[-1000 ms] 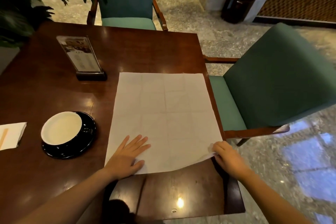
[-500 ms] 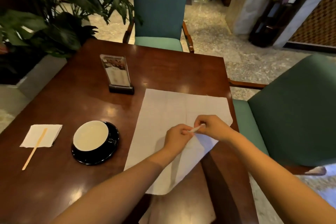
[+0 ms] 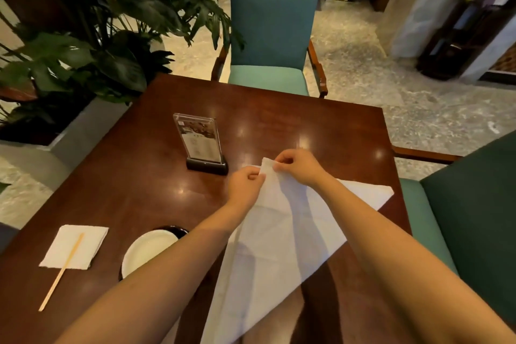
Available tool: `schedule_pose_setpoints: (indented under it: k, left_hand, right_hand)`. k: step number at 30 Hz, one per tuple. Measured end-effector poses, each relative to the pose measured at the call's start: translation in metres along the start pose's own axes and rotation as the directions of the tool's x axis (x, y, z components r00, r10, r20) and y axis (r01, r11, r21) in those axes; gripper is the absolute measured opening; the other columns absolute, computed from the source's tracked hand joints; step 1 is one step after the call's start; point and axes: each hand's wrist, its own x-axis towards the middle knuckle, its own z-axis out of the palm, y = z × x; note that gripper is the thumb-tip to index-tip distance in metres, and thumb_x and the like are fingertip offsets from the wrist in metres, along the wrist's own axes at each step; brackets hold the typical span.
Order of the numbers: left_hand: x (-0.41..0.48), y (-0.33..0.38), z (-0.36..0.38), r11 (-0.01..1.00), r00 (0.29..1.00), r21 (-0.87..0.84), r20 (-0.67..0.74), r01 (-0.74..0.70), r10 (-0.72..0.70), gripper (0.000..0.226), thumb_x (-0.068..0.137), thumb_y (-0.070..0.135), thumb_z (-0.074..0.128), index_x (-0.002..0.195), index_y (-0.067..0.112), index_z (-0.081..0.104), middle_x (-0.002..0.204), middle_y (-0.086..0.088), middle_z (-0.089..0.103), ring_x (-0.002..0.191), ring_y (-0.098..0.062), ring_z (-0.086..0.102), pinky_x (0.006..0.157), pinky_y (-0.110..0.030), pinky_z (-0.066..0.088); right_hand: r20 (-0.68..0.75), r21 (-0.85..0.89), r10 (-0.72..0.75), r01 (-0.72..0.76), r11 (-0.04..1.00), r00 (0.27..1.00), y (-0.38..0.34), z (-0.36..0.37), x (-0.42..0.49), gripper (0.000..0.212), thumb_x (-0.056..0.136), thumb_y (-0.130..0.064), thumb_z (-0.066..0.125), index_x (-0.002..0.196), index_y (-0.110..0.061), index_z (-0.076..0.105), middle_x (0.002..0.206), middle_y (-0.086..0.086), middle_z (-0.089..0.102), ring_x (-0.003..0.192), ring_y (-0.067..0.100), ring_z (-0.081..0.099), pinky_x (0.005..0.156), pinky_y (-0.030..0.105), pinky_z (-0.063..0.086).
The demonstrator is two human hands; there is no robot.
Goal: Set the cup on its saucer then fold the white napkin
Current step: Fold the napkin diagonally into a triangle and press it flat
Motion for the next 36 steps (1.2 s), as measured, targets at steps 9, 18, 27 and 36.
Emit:
schedule_pose_setpoints:
  k: [9,18,27,36]
  left_hand:
    - [0.082,-0.042,0.007,0.970,0.971,0.038,-0.021,0.240,-0.240,0.014,0.086,0.015,0.061,0.097,0.011,0.068,0.091,-0.005,0.067,0.082,-0.017,0.057,0.071,-0.024,0.042]
    - [0.107,-0.075,0.019,0.953,0.977,0.221,-0.017,0.209,-0.210,0.014,0.086,0.010,0.057,0.095,0.012,0.067,0.094,-0.008,0.068,0.084,-0.022,0.060,0.069,-0.026,0.045]
    - [0.105,-0.072,0.025,0.950,0.980,0.240,-0.017,0.198,-0.200,0.019,0.084,0.010,0.055,0.098,0.015,0.067,0.097,-0.006,0.068,0.086,-0.024,0.061,0.065,-0.027,0.042]
    - [0.106,-0.070,0.027,0.989,0.986,0.046,0.086,0.142,-0.146,0.047,0.090,0.028,0.058,0.049,0.016,0.038,0.048,0.001,0.032,0.051,-0.016,0.030,0.047,-0.029,0.021]
  right_hand:
    - [0.034,0.003,0.135,-0.135,0.991,0.990,0.018,0.048,0.077,0.014,0.085,-0.015,0.064,0.094,-0.006,0.070,0.086,0.008,0.064,0.073,0.015,0.052,0.055,0.019,0.039]
    - [0.037,-0.133,0.134,-0.128,0.983,0.990,0.043,0.086,0.109,0.014,0.083,-0.008,0.061,0.092,-0.008,0.072,0.090,0.008,0.065,0.090,0.023,0.060,0.076,0.030,0.045]
    - [0.205,-0.250,0.125,-0.072,0.966,0.971,0.044,0.086,0.117,0.019,0.082,-0.005,0.055,0.098,-0.010,0.063,0.084,0.004,0.063,0.079,0.023,0.055,0.065,0.031,0.039]
    - [0.271,-0.063,0.062,-0.046,0.997,0.961,0.047,0.054,0.109,0.020,0.086,-0.027,0.064,0.089,-0.008,0.070,0.082,0.009,0.066,0.070,0.014,0.053,0.058,0.022,0.039]
